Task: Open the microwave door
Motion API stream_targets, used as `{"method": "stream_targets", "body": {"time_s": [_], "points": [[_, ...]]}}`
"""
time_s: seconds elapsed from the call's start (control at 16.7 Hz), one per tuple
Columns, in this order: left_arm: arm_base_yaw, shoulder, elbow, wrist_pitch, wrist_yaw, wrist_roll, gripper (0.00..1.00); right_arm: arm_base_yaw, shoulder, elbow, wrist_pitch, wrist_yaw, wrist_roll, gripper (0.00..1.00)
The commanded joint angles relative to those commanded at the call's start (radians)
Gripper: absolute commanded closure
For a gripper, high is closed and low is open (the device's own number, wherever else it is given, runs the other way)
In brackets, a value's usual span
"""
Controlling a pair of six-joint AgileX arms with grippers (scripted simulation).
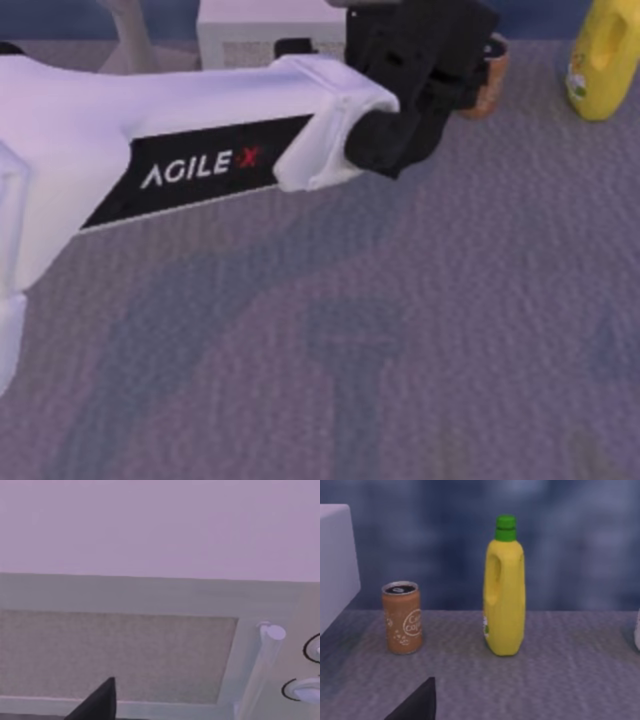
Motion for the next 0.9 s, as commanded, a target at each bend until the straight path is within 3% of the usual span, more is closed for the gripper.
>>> {"method": "stream_targets", "body": {"time_s": [0.24,0.6,0.9], "points": [[0.019,0.038,0.036,0.011,0.016,0.014,0.00,0.000,0.000,0.000,0.000,0.000,0.000,0.00],[0.098,0.221,0.214,0.049,0.086,0.069,0.00,0.000,0.000,0.000,0.000,0.000,0.000,0.00],[0.105,0.234,0.227,0.052,0.092,0.074,0.00,0.000,0.000,0.000,0.000,0.000,0.000,0.00]]}}
